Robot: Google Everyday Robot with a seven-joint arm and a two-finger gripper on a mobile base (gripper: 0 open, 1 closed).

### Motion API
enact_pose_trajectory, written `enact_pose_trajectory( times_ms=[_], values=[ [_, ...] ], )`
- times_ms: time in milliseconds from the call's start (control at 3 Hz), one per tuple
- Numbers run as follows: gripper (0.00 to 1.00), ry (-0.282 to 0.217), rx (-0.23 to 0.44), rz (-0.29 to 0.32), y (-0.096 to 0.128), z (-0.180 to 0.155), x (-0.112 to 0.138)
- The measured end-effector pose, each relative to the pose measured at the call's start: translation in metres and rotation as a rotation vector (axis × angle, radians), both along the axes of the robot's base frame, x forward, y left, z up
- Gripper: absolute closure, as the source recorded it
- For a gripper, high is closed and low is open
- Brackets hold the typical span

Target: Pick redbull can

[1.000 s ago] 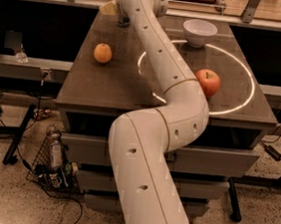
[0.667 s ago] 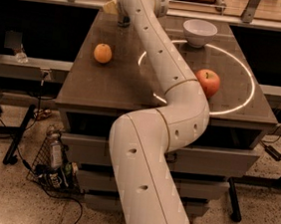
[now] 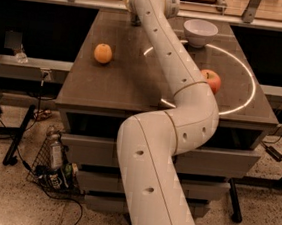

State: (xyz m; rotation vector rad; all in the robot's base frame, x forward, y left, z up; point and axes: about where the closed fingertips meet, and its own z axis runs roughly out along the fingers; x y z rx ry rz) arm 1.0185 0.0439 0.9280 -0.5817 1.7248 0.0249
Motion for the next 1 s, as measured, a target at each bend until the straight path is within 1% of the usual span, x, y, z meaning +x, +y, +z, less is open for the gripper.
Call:
enact_pose_trajectory(
  times_ms=[333, 667, 1000],
  values=[
    [0.94, -0.022, 0.001, -0.009, -0.014, 0.007, 0.001],
    [1.0, -0.039, 0.02, 0.037, -0.013, 0.028, -0.009],
    [1.0, -0.034, 0.053, 0.142, -0.007, 0.062, -0.036]
  ],
)
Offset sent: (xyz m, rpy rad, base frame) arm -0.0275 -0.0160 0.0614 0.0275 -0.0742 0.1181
